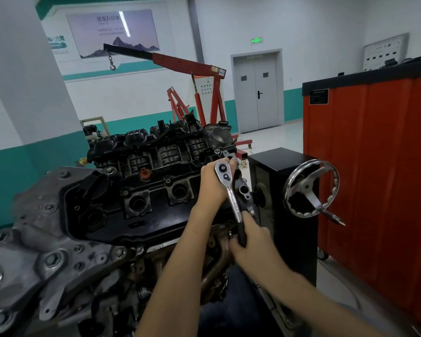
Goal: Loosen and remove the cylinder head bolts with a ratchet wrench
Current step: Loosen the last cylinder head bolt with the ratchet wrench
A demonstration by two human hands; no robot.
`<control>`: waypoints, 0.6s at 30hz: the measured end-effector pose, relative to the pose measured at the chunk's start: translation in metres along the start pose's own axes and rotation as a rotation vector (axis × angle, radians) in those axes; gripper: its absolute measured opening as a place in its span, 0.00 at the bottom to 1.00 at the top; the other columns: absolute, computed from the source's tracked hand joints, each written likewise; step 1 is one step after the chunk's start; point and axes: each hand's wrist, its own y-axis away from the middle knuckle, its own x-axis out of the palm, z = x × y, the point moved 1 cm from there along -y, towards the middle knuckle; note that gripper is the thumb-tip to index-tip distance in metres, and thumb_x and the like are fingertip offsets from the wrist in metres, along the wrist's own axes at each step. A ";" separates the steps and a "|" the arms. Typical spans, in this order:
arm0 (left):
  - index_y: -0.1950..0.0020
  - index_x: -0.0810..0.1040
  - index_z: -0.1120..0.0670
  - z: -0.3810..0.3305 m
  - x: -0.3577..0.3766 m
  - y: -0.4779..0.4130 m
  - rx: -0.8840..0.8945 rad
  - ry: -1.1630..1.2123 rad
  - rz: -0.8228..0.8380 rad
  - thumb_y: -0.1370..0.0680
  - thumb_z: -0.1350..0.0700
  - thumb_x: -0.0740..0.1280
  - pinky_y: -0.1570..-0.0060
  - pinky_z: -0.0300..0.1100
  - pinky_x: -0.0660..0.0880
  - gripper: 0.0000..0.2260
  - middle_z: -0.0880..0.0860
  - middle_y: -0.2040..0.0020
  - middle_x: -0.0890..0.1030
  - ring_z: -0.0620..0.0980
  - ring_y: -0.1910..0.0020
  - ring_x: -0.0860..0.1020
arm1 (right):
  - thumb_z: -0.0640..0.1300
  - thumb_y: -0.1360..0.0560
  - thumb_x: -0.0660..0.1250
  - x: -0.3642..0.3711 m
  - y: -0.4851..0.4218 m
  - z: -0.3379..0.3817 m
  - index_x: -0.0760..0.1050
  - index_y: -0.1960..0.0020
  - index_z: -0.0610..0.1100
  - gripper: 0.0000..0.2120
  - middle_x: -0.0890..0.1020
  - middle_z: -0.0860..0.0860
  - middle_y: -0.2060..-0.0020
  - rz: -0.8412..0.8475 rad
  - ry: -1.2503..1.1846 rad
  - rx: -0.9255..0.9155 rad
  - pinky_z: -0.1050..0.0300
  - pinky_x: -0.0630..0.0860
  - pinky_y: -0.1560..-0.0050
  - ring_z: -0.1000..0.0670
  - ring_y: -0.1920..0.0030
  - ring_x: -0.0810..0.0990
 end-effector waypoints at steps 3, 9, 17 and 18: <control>0.73 0.57 0.52 0.000 -0.010 -0.004 -0.001 -0.036 0.157 0.21 0.59 0.67 0.70 0.36 0.59 0.25 0.45 0.78 0.61 0.43 0.74 0.59 | 0.37 0.27 0.66 -0.059 -0.020 -0.007 0.69 0.53 0.46 0.08 0.74 0.49 0.67 0.156 0.301 -0.095 0.58 0.73 0.69 0.52 0.70 0.74; 0.74 0.60 0.52 0.003 -0.009 -0.004 0.010 -0.090 0.137 0.22 0.63 0.66 0.69 0.39 0.59 0.23 0.45 0.79 0.63 0.43 0.75 0.60 | 0.42 0.24 0.63 -0.129 -0.078 0.013 0.66 0.52 0.49 0.06 0.72 0.56 0.67 0.228 0.937 -0.341 0.66 0.62 0.68 0.54 0.66 0.74; 0.73 0.57 0.50 0.003 0.010 0.002 -0.003 0.026 -0.103 0.20 0.63 0.64 0.71 0.35 0.57 0.25 0.45 0.79 0.61 0.43 0.76 0.59 | 0.36 0.26 0.65 -0.006 0.003 -0.005 0.68 0.51 0.43 0.07 0.76 0.45 0.68 0.055 -0.053 -0.001 0.58 0.71 0.72 0.53 0.72 0.73; 0.73 0.57 0.50 0.003 0.010 0.001 -0.003 0.021 -0.086 0.20 0.62 0.64 0.72 0.35 0.57 0.25 0.45 0.79 0.60 0.42 0.76 0.59 | 0.36 0.27 0.65 0.004 0.004 -0.003 0.67 0.52 0.43 0.08 0.75 0.44 0.68 0.024 -0.092 0.013 0.59 0.70 0.72 0.52 0.72 0.73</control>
